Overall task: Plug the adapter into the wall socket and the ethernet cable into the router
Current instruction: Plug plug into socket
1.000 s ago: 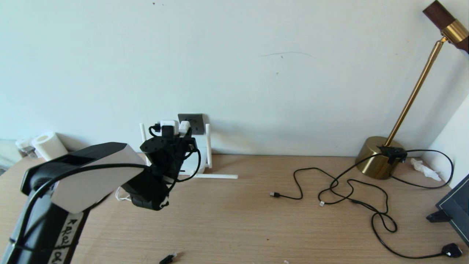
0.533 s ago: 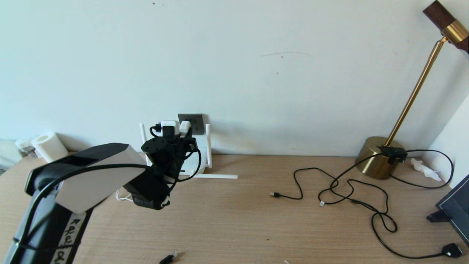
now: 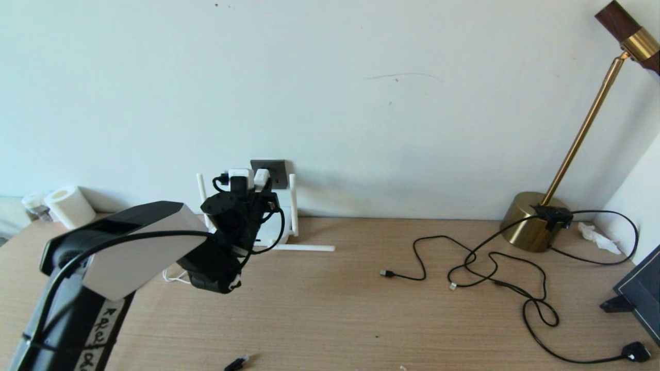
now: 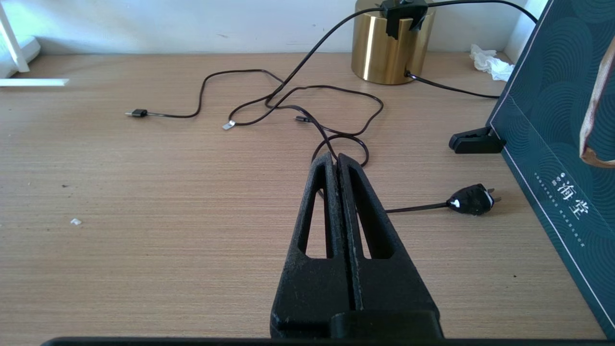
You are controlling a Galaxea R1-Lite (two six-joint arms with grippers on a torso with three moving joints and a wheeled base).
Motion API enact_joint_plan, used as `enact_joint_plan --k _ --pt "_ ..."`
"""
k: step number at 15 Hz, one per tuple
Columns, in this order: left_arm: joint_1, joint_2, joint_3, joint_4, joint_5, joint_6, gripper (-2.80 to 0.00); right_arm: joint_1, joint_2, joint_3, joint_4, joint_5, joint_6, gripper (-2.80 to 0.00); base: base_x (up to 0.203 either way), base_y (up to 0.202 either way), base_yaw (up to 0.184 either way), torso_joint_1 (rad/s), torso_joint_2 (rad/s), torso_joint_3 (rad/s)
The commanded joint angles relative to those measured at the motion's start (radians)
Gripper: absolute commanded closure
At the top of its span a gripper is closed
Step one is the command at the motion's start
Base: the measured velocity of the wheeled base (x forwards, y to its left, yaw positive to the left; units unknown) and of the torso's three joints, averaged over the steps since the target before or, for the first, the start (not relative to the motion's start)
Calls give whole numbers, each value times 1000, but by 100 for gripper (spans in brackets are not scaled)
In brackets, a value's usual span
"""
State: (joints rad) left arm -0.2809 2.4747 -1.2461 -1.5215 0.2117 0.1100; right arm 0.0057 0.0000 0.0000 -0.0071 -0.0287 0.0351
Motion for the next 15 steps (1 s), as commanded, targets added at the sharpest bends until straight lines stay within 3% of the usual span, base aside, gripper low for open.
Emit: enact_joint_plan --k 1,15 --pt "0 6 -8 -9 2 0 0 0 0 0 -1 0 0 0 0 0 0 0 0 0" --pt "0 9 -33 -9 2 2 0 0 0 0 -1 1 0 0 0 0 0 0 0 0"
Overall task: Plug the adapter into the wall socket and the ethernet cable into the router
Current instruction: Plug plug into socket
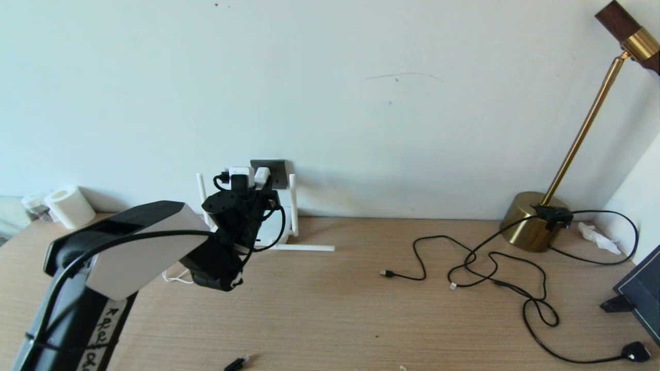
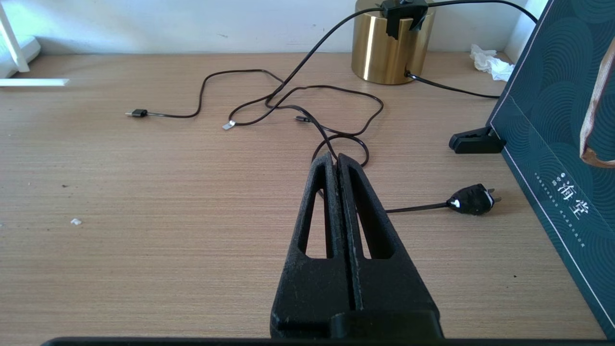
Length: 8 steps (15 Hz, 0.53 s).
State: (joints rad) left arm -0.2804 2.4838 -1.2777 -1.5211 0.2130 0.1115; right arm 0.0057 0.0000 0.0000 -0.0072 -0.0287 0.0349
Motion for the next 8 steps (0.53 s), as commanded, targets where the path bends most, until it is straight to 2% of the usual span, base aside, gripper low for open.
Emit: enact_joint_plan --k 1,8 --pt "0 1 -6 -9 1 0 0 0 0 0 0 0 0 0 0 0 0 0 0 0" --pt "1 6 -18 -9 0 0 0 0 0 0 0 0 0 0 0 0 0 0 0 0"
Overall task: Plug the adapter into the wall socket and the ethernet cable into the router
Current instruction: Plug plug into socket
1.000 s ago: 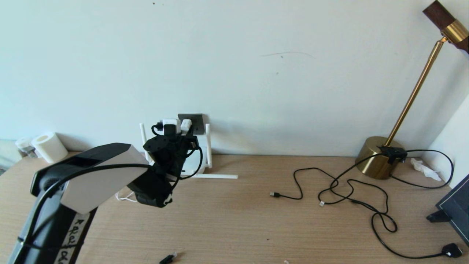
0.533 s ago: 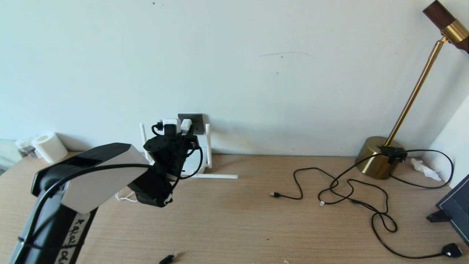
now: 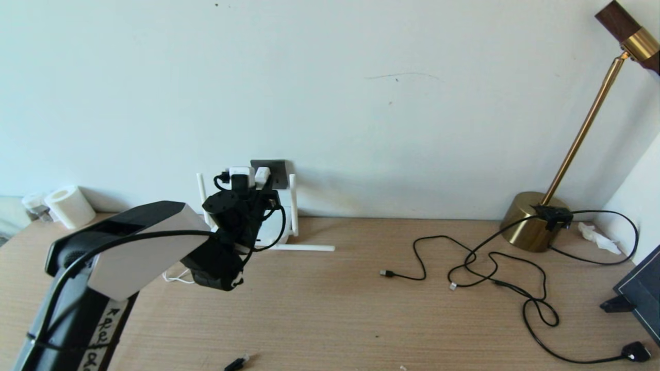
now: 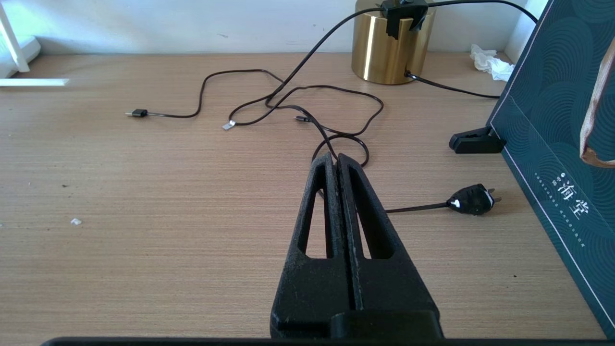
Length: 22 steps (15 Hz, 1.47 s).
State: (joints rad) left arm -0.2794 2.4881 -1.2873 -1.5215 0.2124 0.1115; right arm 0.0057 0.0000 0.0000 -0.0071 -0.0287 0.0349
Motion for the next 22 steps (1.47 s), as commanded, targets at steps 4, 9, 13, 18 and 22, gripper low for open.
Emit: enact_joint_plan --k 4,9,13,18,22 --pt "0 8 -35 11 1 0 0 0 0 0 -1 0 0 0 0 0 0 0 0 0" --pt "3 9 -36 21 2 0 0 0 0 0 -1 0 0 0 0 0 0 0 0 0" --pt "3 17 -35 21 2 0 0 0 0 0 -1 0 0 0 0 0 0 0 0 0" --pt "3 34 -36 21 2 0 0 0 0 0 -1 1 0 0 0 0 0 0 0 0" --pt "3 48 -66 22 2 0 0 0 0 0 -1 0 0 0 0 0 0 0 0 0"
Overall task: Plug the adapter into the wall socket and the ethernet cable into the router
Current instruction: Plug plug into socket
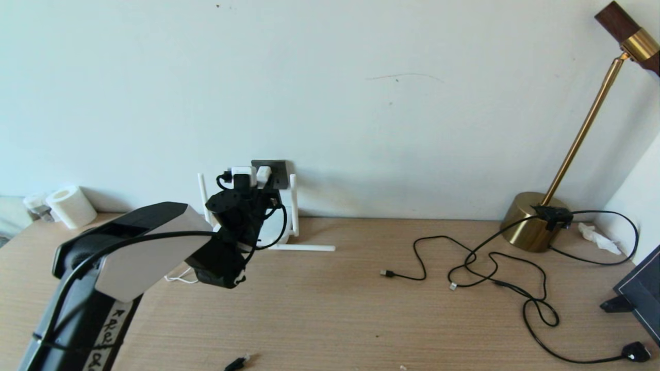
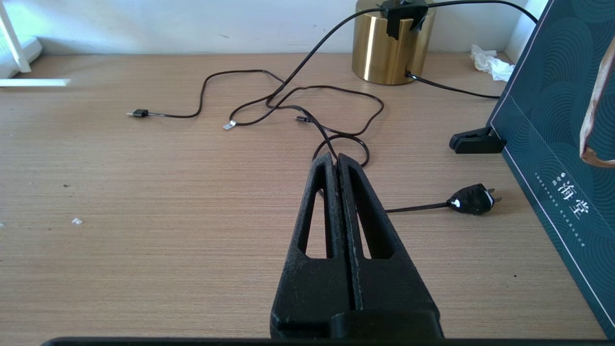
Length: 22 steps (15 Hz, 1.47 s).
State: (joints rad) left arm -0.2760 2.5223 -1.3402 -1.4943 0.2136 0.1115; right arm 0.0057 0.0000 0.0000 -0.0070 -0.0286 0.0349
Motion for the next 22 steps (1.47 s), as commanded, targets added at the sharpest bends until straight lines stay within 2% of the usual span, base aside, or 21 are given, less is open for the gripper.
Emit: enact_joint_plan --k 1,22 --pt "0 15 -17 -4 1 0 0 0 0 0 -1 0 0 0 0 0 0 0 0 0" --pt "3 15 -40 5 6 1 0 0 0 0 -1 -1 0 0 0 0 0 0 0 0"
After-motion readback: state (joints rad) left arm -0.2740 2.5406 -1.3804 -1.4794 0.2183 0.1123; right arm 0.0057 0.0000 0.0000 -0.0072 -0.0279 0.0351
